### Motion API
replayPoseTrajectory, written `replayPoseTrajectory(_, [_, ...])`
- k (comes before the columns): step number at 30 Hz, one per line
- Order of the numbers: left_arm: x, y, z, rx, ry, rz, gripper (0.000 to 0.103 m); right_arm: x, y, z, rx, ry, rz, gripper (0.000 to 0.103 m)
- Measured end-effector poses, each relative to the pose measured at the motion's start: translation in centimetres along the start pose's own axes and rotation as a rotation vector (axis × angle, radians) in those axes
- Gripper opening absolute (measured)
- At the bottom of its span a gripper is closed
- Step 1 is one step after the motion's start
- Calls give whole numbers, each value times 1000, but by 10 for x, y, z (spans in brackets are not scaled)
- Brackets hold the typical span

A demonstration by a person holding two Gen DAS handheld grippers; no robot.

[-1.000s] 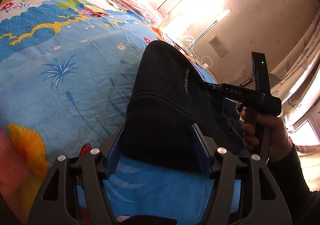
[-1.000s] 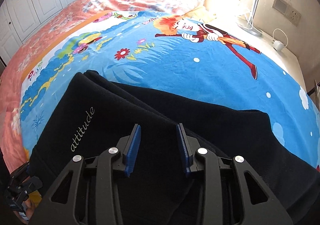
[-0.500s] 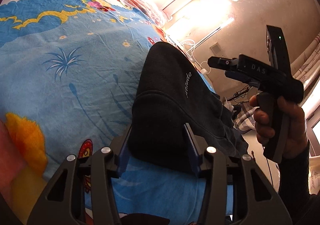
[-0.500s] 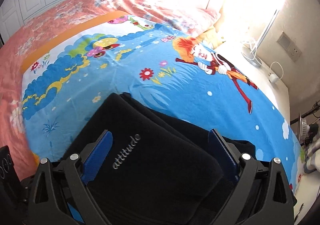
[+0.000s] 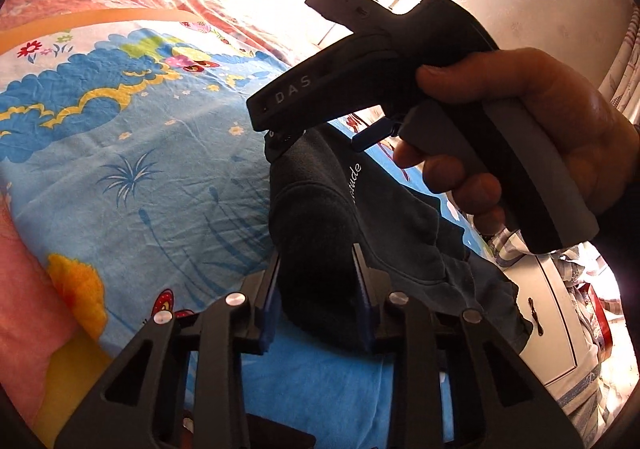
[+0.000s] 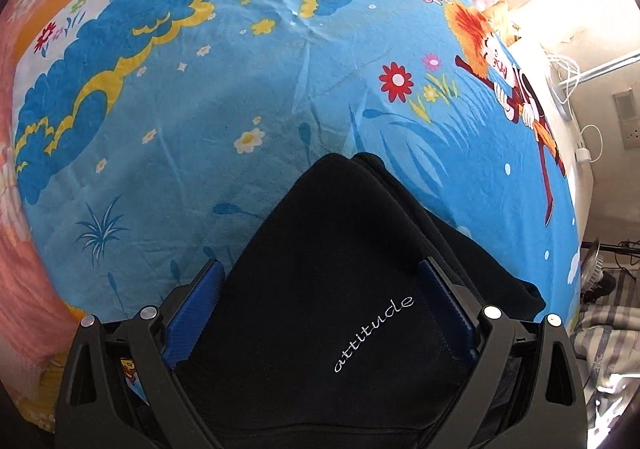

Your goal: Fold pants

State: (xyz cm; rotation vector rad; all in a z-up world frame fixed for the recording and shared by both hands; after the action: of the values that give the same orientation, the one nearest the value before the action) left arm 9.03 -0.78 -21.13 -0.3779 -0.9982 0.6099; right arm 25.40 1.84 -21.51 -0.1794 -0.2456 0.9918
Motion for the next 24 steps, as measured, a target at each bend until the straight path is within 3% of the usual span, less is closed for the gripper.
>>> replayPoseTrajectory(6, [2, -16, 7, 41, -21, -49, 29, 4, 13, -15, -97, 35, 62, 89])
replayPoseTrajectory(7, [3, -18, 8, 44, -24, -52, 28, 3, 12, -18, -123, 40, 75, 75])
replayPoseTrajectory(12, [5, -15, 10, 26, -42, 4, 30, 4, 1, -10, -106, 18, 57, 47])
replayPoseTrajectory(14, [3, -7, 9, 15, -47, 84, 47, 4, -6, -6, -67, 10, 26, 42])
replayPoseTrajectory(15, [1, -2, 5, 22, -36, 124, 72, 4, -9, -6, -44, 8, 13, 41])
replayPoseTrajectory(16, [-3, 1, 1, 24, -21, 156, 79, 4, -11, -4, -25, 4, 4, 39])
replayPoseTrajectory(21, [-16, -4, -31, -20, 41, 187, 77, 2, -25, 10, 81, -17, -56, 36])
replayPoseTrajectory(24, [-12, -16, -40, -35, 66, 157, 37, 0, -41, 26, 163, -41, -105, 32])
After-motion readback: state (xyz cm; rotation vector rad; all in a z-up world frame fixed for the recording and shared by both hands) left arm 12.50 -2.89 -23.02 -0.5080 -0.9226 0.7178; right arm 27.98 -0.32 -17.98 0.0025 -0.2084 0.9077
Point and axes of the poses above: each gripper's, at about its wrist camera, not at the fingertips, and z roughly against the way its jaws point, y to its left, x to its top, the point moved 6 cm from there along -z, roughly the way its jaws point, and after that the axes turned 4 degrees about -y, right-handed, at the moved point
